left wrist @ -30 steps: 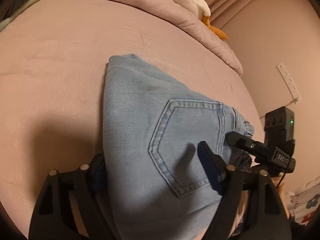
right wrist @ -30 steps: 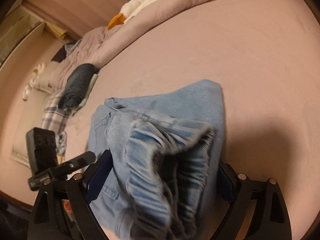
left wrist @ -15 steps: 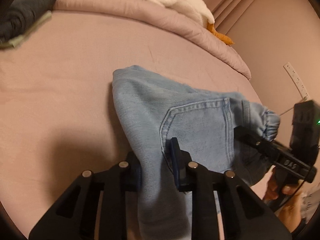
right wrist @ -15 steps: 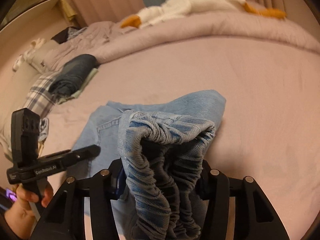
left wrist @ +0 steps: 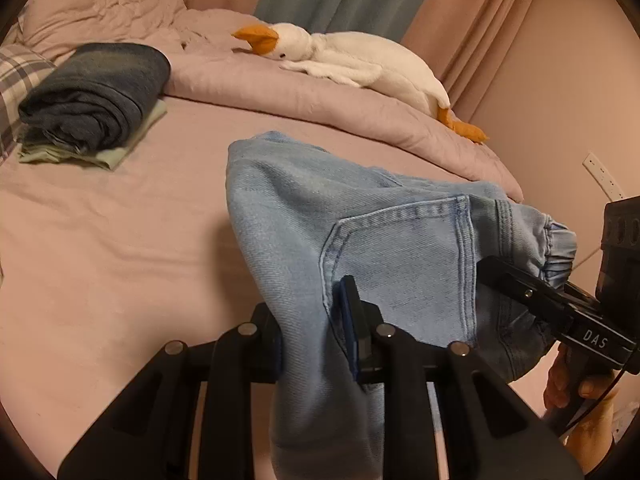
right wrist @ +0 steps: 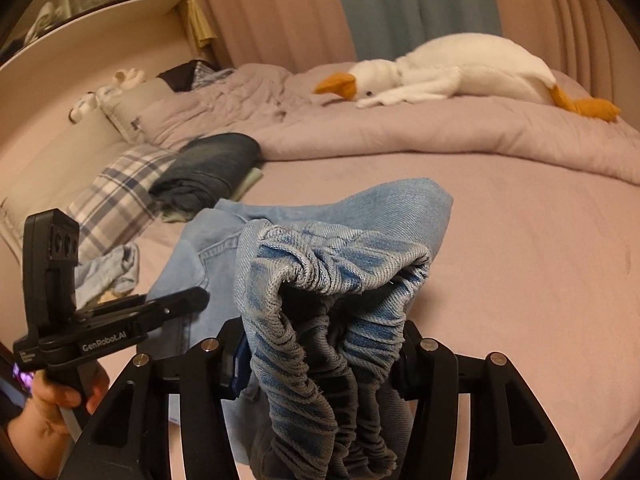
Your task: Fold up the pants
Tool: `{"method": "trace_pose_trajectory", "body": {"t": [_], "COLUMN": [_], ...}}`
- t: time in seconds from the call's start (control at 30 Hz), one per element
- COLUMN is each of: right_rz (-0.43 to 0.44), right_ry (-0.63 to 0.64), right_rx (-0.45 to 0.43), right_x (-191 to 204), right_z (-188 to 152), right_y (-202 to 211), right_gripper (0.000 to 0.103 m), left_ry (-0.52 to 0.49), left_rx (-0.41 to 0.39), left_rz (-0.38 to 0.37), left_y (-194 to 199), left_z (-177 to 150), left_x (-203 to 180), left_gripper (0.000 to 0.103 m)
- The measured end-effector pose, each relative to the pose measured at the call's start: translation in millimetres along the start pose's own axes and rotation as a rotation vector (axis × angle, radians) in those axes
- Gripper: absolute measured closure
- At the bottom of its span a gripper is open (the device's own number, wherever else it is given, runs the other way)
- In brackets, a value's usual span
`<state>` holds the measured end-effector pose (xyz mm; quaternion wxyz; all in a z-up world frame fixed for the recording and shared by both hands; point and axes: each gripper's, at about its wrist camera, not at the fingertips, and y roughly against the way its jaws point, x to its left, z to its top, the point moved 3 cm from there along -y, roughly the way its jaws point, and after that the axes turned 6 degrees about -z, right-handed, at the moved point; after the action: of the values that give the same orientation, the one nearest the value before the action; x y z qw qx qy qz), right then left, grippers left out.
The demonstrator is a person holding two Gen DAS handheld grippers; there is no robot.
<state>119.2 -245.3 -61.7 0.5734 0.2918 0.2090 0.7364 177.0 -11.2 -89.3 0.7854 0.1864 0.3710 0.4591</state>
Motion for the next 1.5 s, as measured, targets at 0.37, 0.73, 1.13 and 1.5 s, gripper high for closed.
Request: {"method": "trace_pose_trajectory", "body": {"t": [0.37, 0.73, 1.13, 1.5], "right_rz": [-0.004, -0.008, -0.022, -0.041], "right_ry": [0.028, 0.024, 0.016, 0.001], "right_rx": [-0.032, -0.049, -0.042, 0.002], "right_x": [21, 21, 12, 3], "right_z": [23, 42, 58, 55], "right_y": [-13, -36, -73, -97], "right_gripper": [0.048, 0.048, 0.048, 0.048], "left_ry": [-0.009, -0.025, -0.023, 0.003], "left_rx": [-0.027, -0.032, -0.009, 0.045], "left_rz": [0.026, 0.042, 0.063, 0.073], "left_y": [2, -16, -54, -86], "left_z": [24, 52, 73, 73], "left_x": [16, 28, 48, 58], "left_gripper": [0.081, 0.081, 0.081, 0.081]}}
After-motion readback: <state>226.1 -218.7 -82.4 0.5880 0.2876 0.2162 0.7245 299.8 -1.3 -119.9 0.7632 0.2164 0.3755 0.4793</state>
